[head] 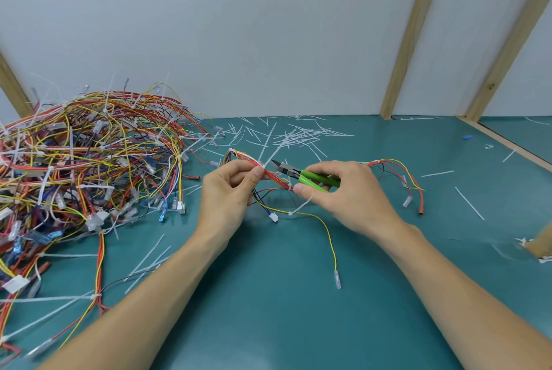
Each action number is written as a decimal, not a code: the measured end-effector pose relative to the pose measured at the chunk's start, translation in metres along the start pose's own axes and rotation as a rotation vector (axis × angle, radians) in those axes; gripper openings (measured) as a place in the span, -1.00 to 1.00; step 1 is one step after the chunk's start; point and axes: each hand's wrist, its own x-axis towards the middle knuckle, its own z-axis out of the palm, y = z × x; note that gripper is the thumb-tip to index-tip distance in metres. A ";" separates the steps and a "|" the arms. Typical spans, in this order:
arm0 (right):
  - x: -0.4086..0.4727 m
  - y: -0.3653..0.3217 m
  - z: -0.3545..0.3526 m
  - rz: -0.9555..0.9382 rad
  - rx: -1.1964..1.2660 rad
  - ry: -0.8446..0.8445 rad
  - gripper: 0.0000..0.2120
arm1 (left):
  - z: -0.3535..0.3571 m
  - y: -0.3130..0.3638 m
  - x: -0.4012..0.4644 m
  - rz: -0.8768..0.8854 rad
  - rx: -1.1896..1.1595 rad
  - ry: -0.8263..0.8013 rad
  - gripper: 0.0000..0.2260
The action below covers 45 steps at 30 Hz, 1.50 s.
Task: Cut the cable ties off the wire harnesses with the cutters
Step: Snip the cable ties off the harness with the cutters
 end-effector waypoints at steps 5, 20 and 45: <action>0.000 0.000 0.003 -0.010 0.011 -0.008 -0.79 | 0.000 -0.002 0.001 0.007 0.003 -0.013 -0.91; 0.000 0.002 0.002 -0.032 -0.037 -0.031 -0.78 | 0.001 -0.002 -0.001 0.045 0.032 -0.049 -0.90; -0.002 -0.003 0.004 -0.032 0.056 -0.030 -0.80 | 0.002 0.001 -0.002 0.085 0.040 -0.052 -0.92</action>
